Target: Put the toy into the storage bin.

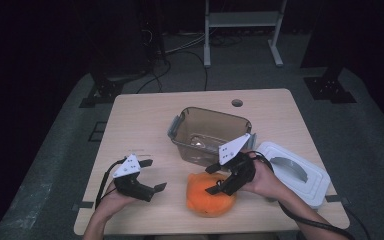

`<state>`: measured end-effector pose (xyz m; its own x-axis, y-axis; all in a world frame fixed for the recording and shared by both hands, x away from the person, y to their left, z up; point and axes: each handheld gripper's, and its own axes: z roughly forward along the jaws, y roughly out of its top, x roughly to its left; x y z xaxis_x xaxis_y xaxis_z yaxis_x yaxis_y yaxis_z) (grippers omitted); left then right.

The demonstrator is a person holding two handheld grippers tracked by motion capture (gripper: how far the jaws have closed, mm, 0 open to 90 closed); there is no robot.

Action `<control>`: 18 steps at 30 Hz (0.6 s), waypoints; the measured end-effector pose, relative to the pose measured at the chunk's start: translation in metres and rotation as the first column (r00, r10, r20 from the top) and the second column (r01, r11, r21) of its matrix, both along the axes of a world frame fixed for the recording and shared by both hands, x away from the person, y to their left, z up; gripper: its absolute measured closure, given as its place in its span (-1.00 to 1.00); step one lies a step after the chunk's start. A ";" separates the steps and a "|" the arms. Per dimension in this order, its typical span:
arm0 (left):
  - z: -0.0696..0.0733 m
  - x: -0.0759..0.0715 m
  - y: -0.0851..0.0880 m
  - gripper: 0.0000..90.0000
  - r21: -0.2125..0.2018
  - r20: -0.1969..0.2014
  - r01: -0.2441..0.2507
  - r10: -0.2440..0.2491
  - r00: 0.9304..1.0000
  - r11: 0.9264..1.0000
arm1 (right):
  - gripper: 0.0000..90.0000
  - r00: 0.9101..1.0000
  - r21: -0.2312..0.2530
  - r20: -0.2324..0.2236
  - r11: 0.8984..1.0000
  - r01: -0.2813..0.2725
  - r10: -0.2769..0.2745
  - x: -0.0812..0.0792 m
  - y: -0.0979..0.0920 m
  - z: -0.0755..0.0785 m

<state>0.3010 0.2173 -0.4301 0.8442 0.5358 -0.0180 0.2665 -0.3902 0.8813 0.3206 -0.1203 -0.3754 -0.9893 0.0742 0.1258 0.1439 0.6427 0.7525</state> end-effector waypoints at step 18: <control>-0.002 0.000 -0.002 -0.93 0.014 -0.004 0.003 -0.003 1.000 1.000 | -0.13 1.000 -0.055 -0.009 0.998 0.001 -0.002 0.003 0.009 -0.022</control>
